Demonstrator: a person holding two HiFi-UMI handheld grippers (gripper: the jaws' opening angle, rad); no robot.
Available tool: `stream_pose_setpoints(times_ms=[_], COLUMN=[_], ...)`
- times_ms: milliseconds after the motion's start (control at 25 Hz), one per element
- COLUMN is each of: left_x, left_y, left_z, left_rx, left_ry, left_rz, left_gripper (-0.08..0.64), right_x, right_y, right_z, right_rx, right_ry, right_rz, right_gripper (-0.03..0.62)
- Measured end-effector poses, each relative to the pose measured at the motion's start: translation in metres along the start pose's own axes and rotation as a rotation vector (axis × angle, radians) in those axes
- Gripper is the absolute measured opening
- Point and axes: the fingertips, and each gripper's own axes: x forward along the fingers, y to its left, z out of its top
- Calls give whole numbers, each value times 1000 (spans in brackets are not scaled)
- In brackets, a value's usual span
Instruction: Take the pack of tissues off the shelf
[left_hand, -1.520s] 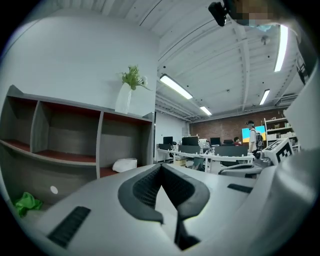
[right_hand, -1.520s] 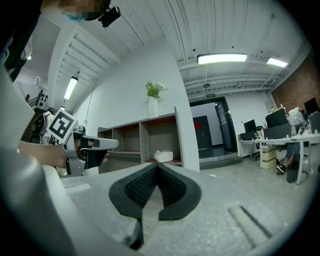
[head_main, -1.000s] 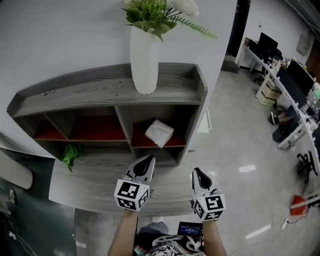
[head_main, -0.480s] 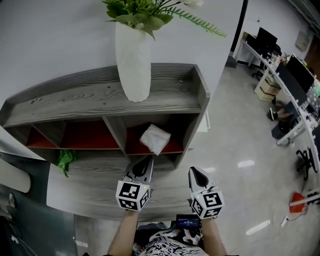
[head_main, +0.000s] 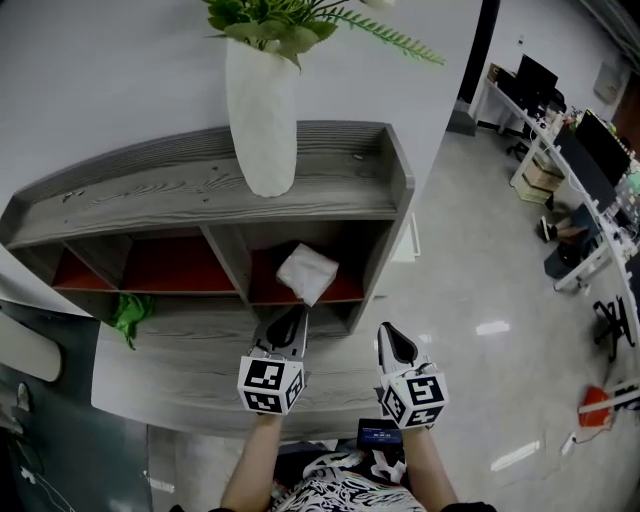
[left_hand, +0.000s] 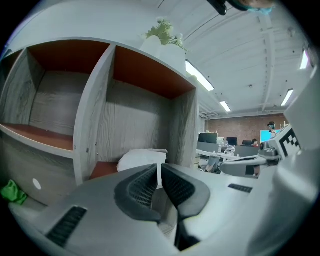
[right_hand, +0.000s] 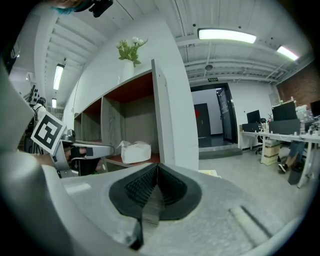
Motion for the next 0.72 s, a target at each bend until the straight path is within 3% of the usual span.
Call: stream_pose_setpoints(times_ms=[80, 160, 440, 640, 720], left_x=[1, 4, 13, 30, 36], left_y=[0, -1, 6, 12, 15], left_z=[-4, -8, -12, -16, -16], left_rx=[0, -2, 15, 134, 138], left_ry=[16, 39, 48, 74, 76], left_rz=[0, -6, 37, 90, 102], left_gripper=[14, 109, 190, 198, 215], right_x=[-8, -14, -26, -30, -29], right_y=[1, -1, -7, -23, -30], right_z=[-5, -8, -12, -9, -8], right_rx=[6, 19, 20, 19, 20], right_ry=[5, 3, 6, 3, 6], right_rz=[-10, -24, -60, -98, -109], right_gripper=[3, 3, 3, 3, 3])
